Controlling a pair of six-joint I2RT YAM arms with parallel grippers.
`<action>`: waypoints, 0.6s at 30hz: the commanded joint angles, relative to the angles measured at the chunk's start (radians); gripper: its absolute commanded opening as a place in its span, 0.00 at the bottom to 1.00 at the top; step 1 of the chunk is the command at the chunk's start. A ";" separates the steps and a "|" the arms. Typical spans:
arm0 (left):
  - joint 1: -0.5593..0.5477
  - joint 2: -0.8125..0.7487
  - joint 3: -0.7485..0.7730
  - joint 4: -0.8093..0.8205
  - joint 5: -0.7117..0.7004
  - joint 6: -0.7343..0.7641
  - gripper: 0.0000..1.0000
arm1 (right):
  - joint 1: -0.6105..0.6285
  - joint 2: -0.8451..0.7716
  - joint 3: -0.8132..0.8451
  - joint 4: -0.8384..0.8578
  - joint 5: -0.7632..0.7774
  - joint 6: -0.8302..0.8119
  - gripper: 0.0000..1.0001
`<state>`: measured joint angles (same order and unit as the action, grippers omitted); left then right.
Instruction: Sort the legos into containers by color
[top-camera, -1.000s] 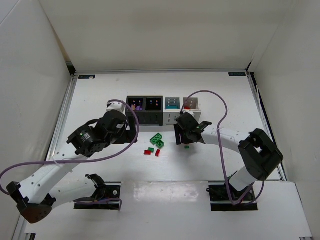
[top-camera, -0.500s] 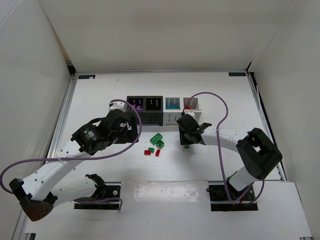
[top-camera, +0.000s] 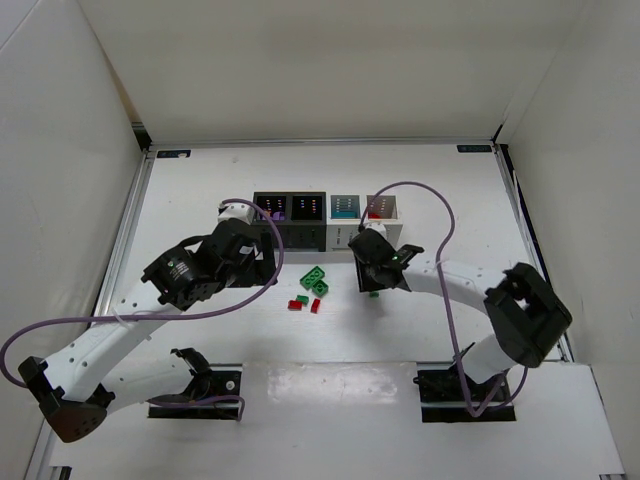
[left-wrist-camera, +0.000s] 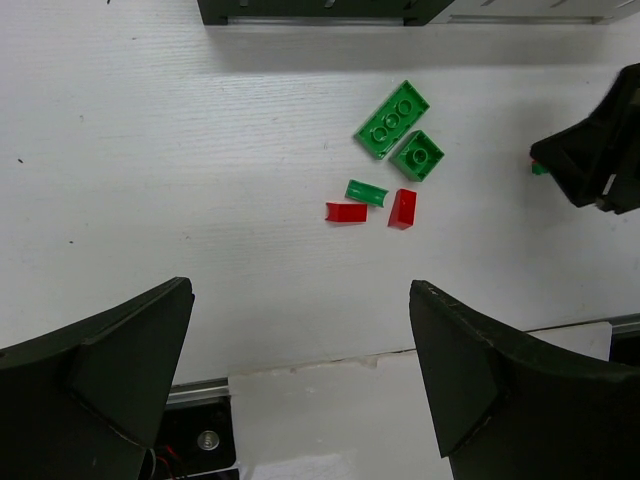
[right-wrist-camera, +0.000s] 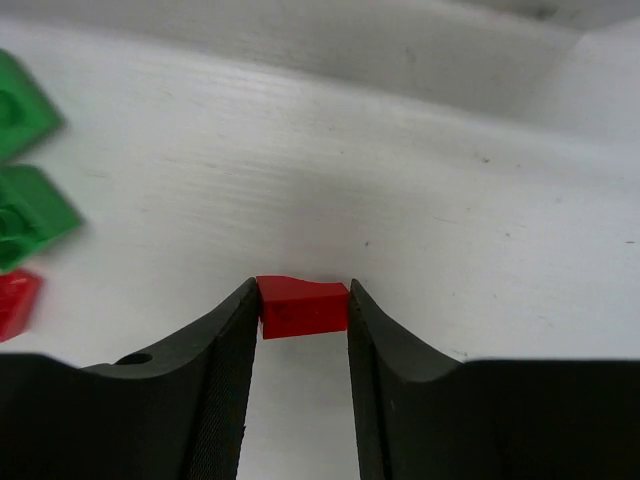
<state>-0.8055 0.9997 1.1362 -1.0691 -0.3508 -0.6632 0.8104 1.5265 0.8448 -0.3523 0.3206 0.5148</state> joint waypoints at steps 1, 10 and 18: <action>-0.001 -0.004 0.014 0.009 -0.011 -0.007 1.00 | 0.004 -0.156 0.114 -0.088 0.046 -0.047 0.29; 0.002 0.016 -0.010 0.031 -0.001 -0.012 1.00 | -0.141 -0.289 0.345 -0.125 -0.017 -0.222 0.28; 0.006 0.063 -0.029 0.034 0.033 -0.027 1.00 | -0.292 -0.102 0.480 -0.048 -0.132 -0.279 0.31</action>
<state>-0.8047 1.0508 1.1179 -1.0554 -0.3367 -0.6765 0.5385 1.3571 1.2652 -0.4267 0.2459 0.2832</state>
